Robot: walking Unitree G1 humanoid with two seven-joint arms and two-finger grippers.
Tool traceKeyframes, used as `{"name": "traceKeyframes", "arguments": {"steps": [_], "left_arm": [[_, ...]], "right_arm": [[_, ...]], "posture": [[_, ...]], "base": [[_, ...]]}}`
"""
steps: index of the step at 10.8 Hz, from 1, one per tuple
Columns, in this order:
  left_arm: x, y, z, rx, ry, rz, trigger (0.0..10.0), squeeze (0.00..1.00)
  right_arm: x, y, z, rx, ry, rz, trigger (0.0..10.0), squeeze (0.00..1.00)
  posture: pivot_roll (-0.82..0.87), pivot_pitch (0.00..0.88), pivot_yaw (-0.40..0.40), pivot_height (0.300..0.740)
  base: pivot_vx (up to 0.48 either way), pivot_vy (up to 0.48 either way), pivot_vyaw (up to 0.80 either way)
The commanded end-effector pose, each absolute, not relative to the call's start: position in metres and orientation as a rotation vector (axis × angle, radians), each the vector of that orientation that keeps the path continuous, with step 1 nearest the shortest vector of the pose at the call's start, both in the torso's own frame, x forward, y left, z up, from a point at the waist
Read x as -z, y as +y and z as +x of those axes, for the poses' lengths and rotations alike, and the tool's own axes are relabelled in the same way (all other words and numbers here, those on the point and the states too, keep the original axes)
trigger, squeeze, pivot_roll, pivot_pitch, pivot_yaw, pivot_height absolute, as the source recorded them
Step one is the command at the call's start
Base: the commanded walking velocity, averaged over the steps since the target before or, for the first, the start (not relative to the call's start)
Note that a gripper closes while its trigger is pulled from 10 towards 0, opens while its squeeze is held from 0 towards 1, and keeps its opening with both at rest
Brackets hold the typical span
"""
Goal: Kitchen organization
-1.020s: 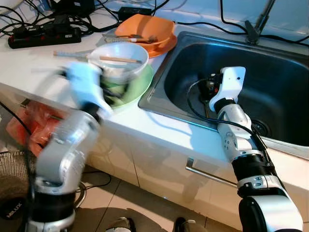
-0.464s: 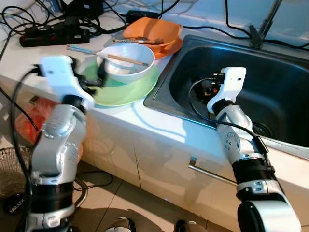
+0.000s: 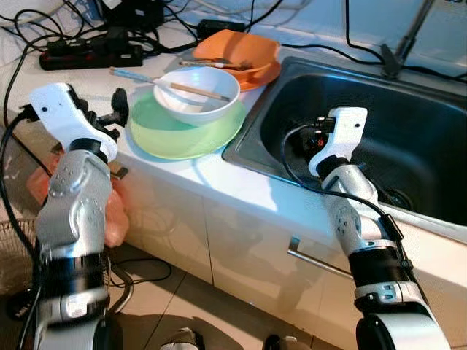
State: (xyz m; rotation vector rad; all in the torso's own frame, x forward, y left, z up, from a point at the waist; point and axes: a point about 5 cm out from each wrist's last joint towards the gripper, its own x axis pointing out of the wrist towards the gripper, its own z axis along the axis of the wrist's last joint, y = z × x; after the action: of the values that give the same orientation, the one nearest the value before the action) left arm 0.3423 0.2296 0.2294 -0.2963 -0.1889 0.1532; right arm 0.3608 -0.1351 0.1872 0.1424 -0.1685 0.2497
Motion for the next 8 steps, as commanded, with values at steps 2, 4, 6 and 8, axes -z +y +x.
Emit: {"name": "traceKeyframes", "arguments": {"steps": [2, 4, 6, 8], "left_arm": [[-0.233, 0.241, 0.351, -0.184, -0.194, -0.377, 10.0, 0.00], [-0.233, 0.241, 0.363, -0.132, -0.195, -0.482, 10.0, 0.00], [-0.236, 0.234, 0.374, -0.086, -0.204, -0.548, 10.0, 0.00], [-0.235, 0.226, 0.385, -0.044, -0.191, -0.590, 10.0, 0.00]], "right_arm": [[-0.185, -0.130, 0.356, -0.272, -0.153, 0.154, 10.0, 0.00], [-0.185, -0.125, 0.350, -0.295, -0.157, 0.151, 10.0, 0.00], [-0.183, -0.126, 0.344, -0.291, -0.152, 0.154, 10.0, 0.00], [-0.180, -0.127, 0.334, -0.282, -0.149, 0.156, 10.0, 0.00]], "posture": [[0.10, 0.067, 0.031, 0.740], [0.09, 0.074, 0.039, 0.740], [0.08, 0.084, 0.044, 0.740], [0.06, 0.101, 0.051, 0.740]], "base": [[0.000, 0.000, 0.00], [0.000, 0.000, 0.00], [0.000, 0.000, 0.00], [0.000, 0.000, 0.00]]}}
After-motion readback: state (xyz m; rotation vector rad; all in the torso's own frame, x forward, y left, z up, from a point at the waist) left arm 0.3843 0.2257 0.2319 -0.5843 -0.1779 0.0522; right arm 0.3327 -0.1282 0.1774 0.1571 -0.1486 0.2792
